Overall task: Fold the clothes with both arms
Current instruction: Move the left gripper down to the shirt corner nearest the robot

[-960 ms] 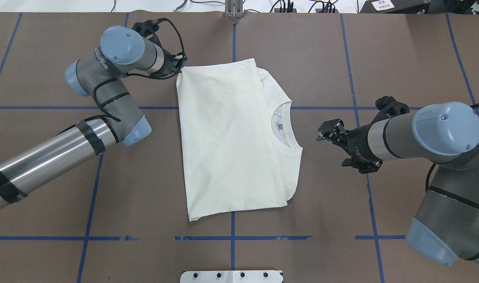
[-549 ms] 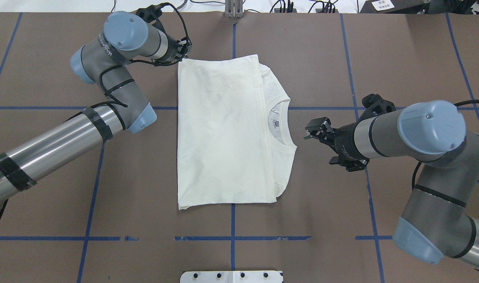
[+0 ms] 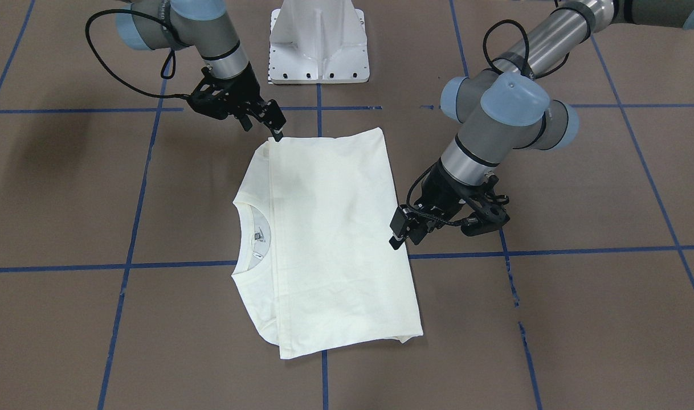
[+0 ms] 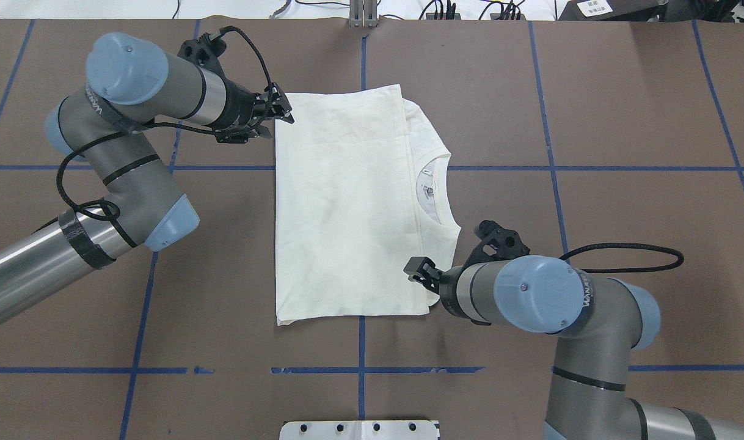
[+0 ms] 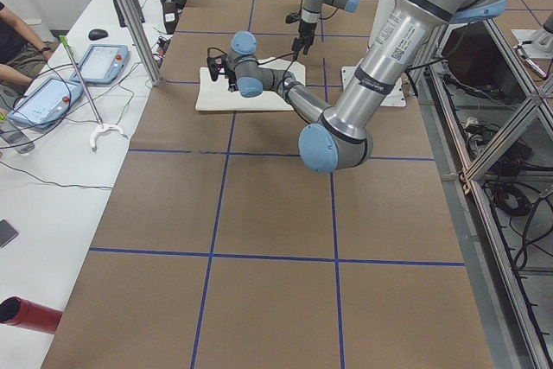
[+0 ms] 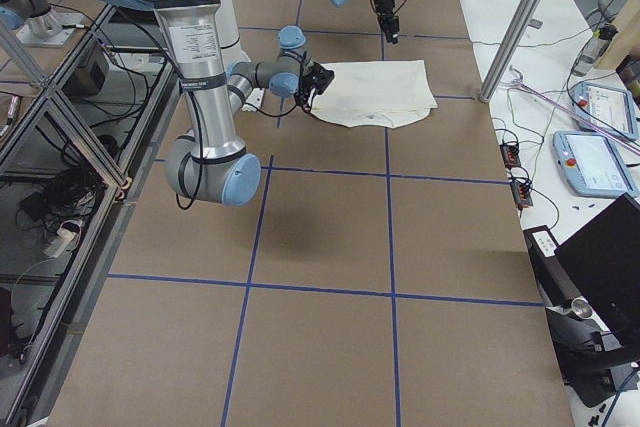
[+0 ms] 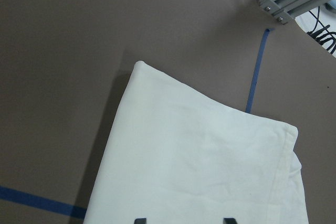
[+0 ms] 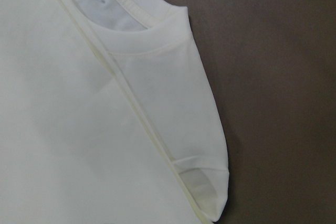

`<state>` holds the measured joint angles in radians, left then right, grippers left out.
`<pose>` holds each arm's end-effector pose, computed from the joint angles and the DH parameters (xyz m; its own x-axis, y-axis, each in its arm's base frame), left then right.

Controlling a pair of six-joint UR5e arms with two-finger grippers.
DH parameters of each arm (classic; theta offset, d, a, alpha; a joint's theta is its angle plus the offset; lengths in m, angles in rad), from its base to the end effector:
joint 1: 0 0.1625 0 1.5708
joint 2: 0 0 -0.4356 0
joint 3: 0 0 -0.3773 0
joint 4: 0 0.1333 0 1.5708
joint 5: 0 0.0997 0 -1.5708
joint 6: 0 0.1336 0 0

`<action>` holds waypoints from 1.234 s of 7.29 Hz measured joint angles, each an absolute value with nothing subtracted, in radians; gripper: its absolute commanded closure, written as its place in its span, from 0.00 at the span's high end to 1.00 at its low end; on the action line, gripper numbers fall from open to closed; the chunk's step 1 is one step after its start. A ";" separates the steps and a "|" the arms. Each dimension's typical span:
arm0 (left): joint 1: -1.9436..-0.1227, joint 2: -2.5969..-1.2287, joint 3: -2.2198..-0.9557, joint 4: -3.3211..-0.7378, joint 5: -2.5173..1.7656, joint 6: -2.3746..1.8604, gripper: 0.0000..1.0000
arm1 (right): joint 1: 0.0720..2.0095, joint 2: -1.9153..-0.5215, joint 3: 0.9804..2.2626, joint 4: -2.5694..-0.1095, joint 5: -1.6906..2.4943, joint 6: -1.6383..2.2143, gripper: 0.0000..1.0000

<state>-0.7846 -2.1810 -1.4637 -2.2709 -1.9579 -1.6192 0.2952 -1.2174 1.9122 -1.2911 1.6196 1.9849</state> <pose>0.4591 -0.5754 0.2890 0.2344 -0.2974 -0.9255 0.4168 0.8909 -0.1806 -0.5439 -0.2979 0.3221 0.3905 0.5388 0.7465 -0.4469 0.8198 -0.3580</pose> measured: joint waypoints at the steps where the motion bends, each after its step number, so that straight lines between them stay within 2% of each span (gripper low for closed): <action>1: -0.784 -2.179 -1.467 -2.270 -1.958 -1.620 0.58 | 0.273 -1.191 1.894 -1.345 1.604 1.998 0.90; 2: -0.783 -2.178 -1.467 -2.270 -1.958 -1.620 0.58 | 0.259 -1.180 1.877 -1.373 1.585 2.007 0.80; 4: -0.782 -2.177 -1.467 -2.269 -1.956 -1.620 0.58 | 0.259 -1.174 1.856 -1.387 1.560 2.012 0.47; 5: -0.780 -2.176 -1.468 -2.269 -1.956 -1.621 0.58 | 0.265 -1.174 1.853 -1.389 1.555 2.012 0.27; 7: -0.779 -2.165 -1.473 -2.269 -1.955 -1.621 0.58 | 0.275 -1.173 1.851 -1.389 1.553 2.013 0.25; 8: -0.779 -2.163 -1.476 -2.269 -1.954 -1.621 0.58 | 0.275 -1.171 1.850 -1.388 1.552 2.013 0.02; 9: -0.779 -2.161 -1.477 -2.269 -1.953 -1.621 0.58 | 0.276 -1.167 1.850 -1.388 1.552 2.018 0.00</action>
<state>-0.7794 -2.1608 -1.4770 -2.2688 -1.9534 -1.6214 0.2764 -1.1667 1.8500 -1.3883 1.5524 2.0180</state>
